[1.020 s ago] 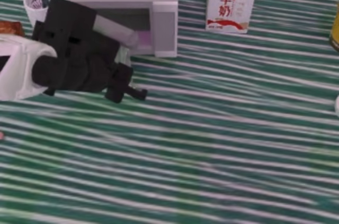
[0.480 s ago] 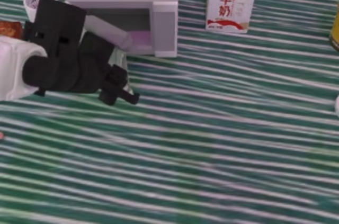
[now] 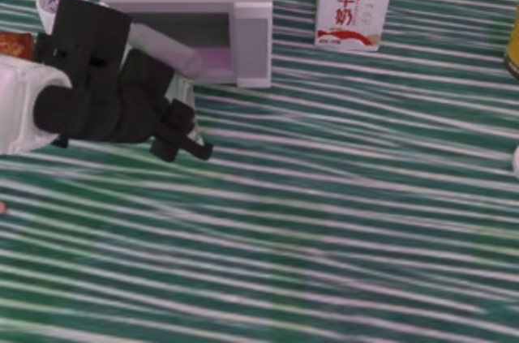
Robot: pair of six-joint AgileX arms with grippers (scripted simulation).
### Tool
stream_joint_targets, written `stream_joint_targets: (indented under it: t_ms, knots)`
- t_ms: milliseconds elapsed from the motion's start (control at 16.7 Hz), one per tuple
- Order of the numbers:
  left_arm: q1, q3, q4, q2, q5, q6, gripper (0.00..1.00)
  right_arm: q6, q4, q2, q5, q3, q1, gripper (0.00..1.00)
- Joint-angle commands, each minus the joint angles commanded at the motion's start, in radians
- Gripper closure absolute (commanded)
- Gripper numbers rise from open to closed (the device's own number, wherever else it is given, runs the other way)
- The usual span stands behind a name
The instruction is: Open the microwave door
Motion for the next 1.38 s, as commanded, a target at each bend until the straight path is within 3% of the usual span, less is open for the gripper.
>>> stream_joint_targets:
  t_ms: [720, 1200, 1380]
  knots:
    - [0.0, 0.0, 0.0, 0.0, 0.0, 0.0, 1.0, 0.0, 0.0, 0.0, 0.0, 0.0, 0.0, 0.0]
    - [0.046, -0.014, -0.027, -0.021, 0.078, 0.101, 1.0, 0.0, 0.0, 0.0, 0.0, 0.0, 0.0, 0.0]
    - [0.05, -0.018, -0.031, -0.021, 0.082, 0.107, 1.0, 0.0, 0.0, 0.0, 0.0, 0.0, 0.0, 0.0]
